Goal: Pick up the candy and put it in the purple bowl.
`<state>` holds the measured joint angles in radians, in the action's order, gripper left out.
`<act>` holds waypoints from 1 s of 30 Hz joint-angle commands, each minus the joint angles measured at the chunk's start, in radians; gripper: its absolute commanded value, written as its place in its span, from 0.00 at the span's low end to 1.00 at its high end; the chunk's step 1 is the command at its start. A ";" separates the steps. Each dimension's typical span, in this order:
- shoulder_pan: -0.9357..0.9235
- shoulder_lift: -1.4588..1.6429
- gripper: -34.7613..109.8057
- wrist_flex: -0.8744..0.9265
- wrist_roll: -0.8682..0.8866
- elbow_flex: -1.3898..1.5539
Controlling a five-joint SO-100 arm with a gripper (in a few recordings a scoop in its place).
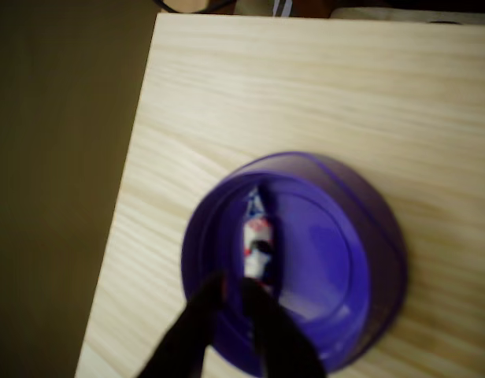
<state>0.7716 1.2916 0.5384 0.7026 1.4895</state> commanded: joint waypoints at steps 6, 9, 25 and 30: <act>-0.015 0.258 0.24 0.107 -0.086 0.057; -0.034 0.298 0.24 0.166 -0.092 0.074; -0.276 0.621 0.24 0.402 -0.189 0.314; -0.396 0.798 0.24 0.365 -0.249 0.506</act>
<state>0.4310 1.9129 0.9219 0.4709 1.9558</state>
